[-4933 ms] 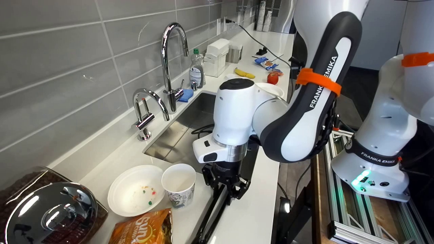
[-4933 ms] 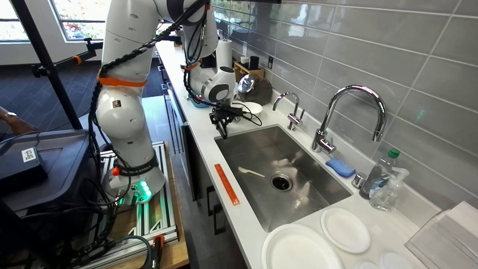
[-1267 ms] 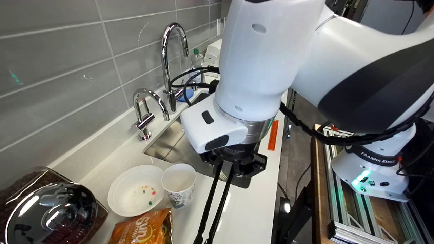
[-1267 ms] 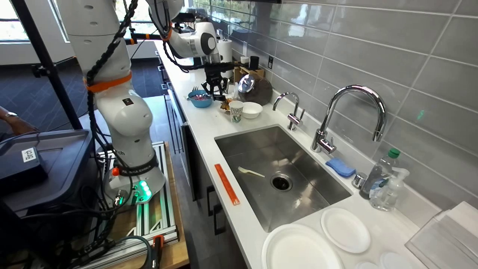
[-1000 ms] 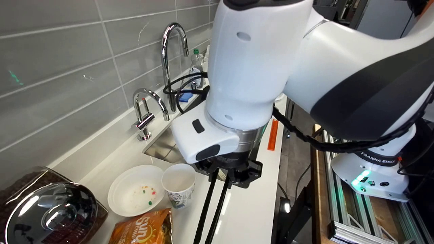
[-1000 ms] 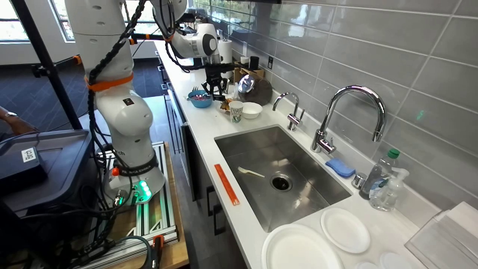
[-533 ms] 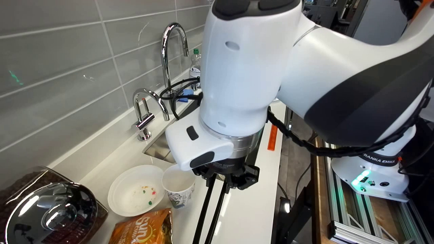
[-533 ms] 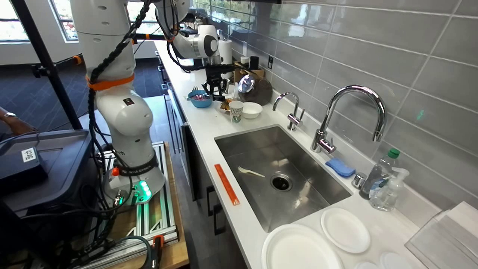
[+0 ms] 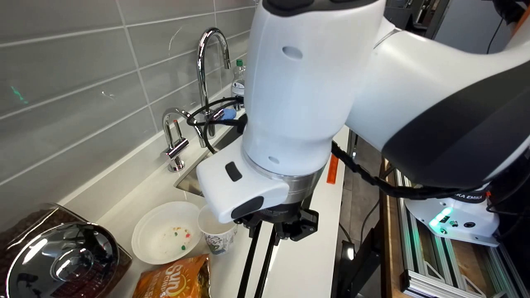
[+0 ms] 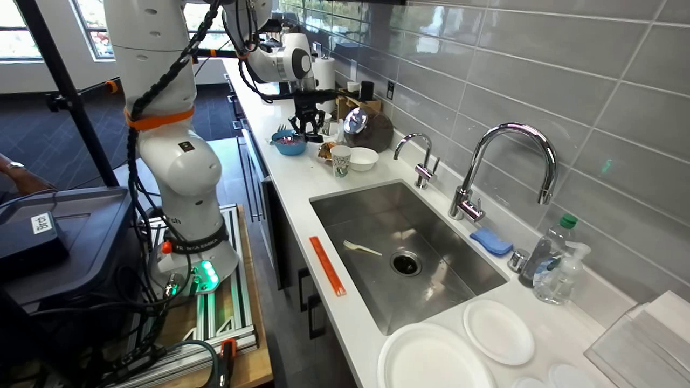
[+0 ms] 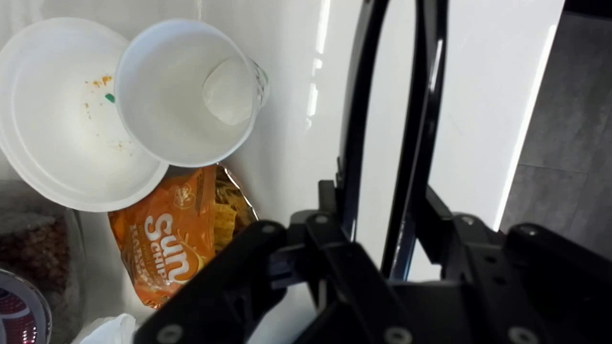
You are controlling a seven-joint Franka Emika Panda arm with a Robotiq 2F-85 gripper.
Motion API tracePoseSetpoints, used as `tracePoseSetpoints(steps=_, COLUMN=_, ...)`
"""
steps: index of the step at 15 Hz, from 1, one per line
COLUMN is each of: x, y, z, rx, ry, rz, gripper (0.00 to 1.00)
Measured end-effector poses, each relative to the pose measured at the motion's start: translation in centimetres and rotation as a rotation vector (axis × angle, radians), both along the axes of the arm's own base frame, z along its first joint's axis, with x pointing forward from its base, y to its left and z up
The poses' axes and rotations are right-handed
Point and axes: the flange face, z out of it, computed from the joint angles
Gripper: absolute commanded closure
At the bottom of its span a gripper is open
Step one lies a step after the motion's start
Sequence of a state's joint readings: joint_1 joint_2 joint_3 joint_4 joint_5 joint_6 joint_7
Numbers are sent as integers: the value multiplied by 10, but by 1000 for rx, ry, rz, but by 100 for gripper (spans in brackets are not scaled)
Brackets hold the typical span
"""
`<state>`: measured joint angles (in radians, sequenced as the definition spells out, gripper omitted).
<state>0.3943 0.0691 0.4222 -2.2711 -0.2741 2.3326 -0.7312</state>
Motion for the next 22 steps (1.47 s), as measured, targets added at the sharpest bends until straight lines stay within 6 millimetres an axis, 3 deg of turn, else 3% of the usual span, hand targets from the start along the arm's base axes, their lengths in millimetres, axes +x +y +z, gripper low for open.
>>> tracePoseSetpoints(steps=9, x=5, y=33, z=-29, rx=-84, ry=-1, rz=126, gripper=83)
tracePoseSetpoints(steps=14, x=11, y=56, z=-27, rx=-81, ry=-31, rz=165, gripper=83)
tracePoseSetpoints(steps=22, x=-7, y=83, z=-19, rx=-201, ry=-177, rz=207, gripper=83)
